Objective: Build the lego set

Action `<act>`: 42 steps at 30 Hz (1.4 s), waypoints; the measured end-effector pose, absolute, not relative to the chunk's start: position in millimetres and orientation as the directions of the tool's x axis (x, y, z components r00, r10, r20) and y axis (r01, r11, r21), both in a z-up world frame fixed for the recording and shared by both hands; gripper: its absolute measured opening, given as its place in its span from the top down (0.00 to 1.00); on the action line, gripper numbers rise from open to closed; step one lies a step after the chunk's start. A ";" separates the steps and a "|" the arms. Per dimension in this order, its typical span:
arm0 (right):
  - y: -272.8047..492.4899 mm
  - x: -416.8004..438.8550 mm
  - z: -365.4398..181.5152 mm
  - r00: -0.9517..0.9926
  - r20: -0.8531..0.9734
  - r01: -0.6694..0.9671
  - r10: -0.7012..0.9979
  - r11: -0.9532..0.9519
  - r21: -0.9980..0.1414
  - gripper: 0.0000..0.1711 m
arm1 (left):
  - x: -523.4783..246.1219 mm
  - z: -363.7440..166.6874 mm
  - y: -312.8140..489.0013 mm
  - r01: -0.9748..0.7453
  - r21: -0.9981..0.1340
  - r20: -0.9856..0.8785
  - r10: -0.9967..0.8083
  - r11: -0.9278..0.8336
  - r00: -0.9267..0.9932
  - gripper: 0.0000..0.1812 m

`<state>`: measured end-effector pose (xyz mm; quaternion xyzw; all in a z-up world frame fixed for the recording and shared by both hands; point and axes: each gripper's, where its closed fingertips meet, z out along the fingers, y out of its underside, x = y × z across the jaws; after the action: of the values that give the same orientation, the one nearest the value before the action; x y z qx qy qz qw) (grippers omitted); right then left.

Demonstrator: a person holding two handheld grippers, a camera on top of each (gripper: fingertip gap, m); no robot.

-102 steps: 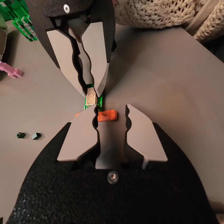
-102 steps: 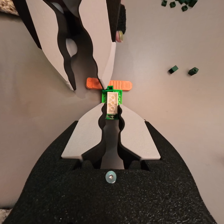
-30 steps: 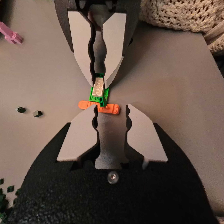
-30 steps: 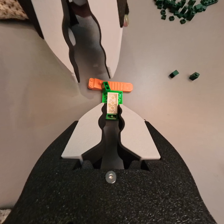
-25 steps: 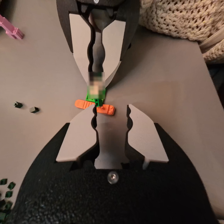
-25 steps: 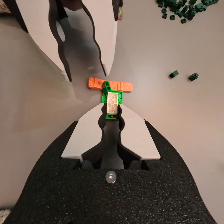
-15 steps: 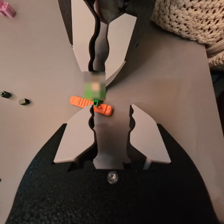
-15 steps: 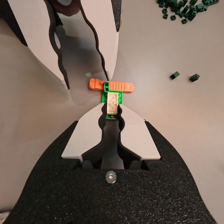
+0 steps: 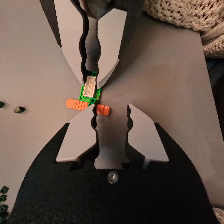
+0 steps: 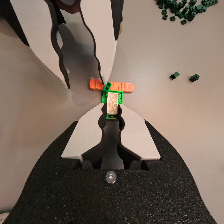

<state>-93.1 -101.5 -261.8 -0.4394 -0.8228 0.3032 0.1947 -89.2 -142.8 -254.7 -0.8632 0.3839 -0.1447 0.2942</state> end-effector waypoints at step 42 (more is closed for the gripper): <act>-101.6 -93.2 -261.1 -0.551 0.067 0.585 0.832 0.442 -0.680 0.90 | -115.7 -262.4 -111.5 -0.592 -0.595 0.070 -0.769 -0.543 0.636 0.94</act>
<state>-93.2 -101.6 -261.1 -0.4292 -0.8250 0.3079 0.2009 -115.7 -111.5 -262.4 -0.8631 0.3941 -0.1636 0.2702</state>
